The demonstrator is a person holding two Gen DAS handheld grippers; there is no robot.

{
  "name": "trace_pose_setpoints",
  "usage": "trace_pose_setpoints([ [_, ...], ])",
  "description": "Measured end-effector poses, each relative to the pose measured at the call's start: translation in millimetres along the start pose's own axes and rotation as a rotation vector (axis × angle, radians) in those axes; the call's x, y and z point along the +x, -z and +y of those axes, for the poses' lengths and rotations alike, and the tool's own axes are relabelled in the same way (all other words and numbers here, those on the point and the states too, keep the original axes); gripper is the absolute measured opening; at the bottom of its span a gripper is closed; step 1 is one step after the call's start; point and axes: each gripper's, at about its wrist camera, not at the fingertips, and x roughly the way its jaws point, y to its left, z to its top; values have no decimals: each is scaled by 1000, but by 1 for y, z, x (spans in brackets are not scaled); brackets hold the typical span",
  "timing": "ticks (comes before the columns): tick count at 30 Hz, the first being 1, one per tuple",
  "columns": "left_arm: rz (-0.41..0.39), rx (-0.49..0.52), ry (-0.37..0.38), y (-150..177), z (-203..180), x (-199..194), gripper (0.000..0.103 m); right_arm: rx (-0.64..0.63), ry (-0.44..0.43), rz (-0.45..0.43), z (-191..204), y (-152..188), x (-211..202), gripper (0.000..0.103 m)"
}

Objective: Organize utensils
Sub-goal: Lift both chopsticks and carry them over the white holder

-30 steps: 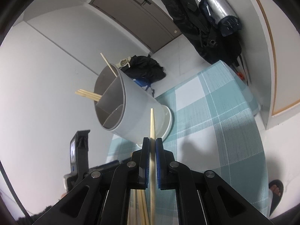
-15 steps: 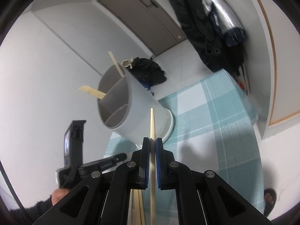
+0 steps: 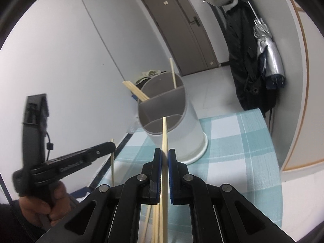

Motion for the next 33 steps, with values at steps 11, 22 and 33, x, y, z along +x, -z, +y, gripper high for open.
trace_pose_setpoints([
  [11,-18,-76,-49,3,14,-18,1,-78,19,-34,25,-9,-3,5],
  [22,-24,-65,-36,-4,9,-32,1,-114,21,-53,38,-20,-8,5],
  [33,-41,-10,-25,-20,-1,-44,1,-98,2,-85,40,-35,-11,5],
])
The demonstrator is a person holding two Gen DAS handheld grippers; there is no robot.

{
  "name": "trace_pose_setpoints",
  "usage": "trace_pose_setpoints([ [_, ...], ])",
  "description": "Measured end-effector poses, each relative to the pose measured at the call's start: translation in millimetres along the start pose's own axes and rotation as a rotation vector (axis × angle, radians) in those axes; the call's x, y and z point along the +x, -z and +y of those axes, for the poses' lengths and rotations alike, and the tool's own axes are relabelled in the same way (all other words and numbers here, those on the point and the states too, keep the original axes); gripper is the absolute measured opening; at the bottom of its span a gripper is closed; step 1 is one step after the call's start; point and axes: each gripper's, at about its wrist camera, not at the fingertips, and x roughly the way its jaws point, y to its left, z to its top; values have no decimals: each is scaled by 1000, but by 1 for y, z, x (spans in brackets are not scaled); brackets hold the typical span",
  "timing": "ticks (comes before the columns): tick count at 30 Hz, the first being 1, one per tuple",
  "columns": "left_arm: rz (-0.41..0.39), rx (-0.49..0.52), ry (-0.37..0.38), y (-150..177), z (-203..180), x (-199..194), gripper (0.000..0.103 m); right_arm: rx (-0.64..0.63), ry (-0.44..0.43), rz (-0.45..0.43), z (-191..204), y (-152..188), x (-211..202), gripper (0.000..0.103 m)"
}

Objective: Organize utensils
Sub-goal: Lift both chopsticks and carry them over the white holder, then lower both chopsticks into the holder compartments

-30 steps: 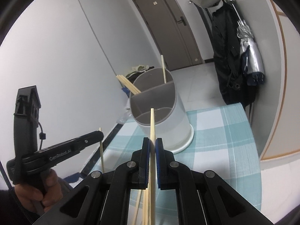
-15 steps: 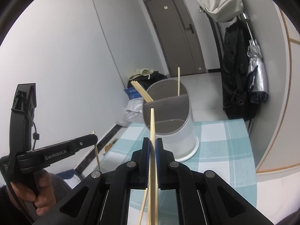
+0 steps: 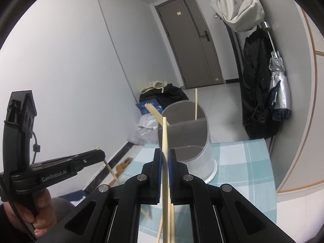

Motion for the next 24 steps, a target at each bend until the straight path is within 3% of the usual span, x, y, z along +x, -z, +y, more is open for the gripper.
trace_pose_setpoints([
  [8,-12,31,17,-21,-11,-7,0,-7,-11,-36,0,-17,-2,5],
  [19,-40,46,76,-66,-30,-27,0,-10,-45,-126,-4,-65,0,5],
  [24,-94,62,96,-92,-41,-41,0,-5,-61,-158,-7,-91,4,5],
])
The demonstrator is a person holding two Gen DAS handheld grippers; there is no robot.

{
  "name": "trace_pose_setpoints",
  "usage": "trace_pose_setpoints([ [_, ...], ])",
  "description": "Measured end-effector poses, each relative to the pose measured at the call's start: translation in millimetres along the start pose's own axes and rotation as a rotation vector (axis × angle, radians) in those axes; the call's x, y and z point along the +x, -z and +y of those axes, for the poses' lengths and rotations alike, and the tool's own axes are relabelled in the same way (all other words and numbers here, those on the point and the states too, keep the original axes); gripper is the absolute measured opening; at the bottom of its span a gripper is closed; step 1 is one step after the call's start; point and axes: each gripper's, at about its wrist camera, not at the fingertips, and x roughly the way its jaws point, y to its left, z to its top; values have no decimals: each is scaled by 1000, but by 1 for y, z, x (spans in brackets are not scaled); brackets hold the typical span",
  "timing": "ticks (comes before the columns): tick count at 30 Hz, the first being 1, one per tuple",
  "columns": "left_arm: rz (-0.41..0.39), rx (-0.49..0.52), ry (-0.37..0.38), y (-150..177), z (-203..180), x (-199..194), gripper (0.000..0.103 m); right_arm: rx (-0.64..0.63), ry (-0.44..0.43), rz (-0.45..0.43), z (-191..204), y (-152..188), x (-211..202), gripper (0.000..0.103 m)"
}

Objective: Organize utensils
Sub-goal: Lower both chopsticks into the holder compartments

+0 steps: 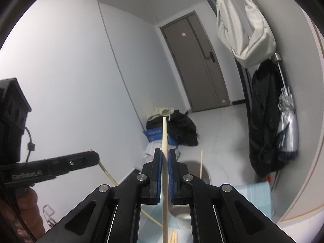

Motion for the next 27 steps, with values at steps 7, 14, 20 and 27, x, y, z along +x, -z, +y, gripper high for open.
trace_pose_setpoints([
  [7,-24,-6,5,-32,0,9,0,-19,-15,-30,-3,-40,22,5],
  [14,-18,-1,-8,-55,4,29,0,-21,30,-74,-11,-62,56,5],
  [20,20,-5,-17,-59,16,56,0,59,120,-80,-33,-57,92,5],
  [27,72,-29,-12,-56,34,81,0,215,197,-95,-63,-38,121,5],
])
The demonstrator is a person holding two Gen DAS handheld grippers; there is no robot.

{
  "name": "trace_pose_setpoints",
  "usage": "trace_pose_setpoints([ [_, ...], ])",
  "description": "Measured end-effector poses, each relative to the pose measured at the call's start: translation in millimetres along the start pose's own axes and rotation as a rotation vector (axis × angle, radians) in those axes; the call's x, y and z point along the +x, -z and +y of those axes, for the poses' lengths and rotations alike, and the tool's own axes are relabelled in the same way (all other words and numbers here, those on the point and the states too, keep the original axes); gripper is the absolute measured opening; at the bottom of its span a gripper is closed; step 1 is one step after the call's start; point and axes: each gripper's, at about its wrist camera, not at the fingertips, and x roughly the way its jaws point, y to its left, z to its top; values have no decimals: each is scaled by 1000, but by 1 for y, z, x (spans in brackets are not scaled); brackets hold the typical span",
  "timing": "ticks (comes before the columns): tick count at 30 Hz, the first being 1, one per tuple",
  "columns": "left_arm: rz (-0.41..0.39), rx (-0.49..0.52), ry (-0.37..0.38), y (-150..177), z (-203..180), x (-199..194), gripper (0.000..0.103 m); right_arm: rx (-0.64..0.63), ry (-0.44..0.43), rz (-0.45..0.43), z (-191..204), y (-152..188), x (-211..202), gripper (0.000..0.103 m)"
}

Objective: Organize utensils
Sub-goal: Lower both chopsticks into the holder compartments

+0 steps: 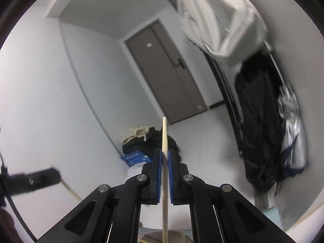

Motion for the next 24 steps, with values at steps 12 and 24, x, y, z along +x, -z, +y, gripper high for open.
trace_pose_setpoints([
  [12,52,-13,41,3,8,20,0,-21,34,-22,3,26,14,5],
  [24,73,-10,65,19,10,32,0,-287,-96,56,27,50,-14,5],
])
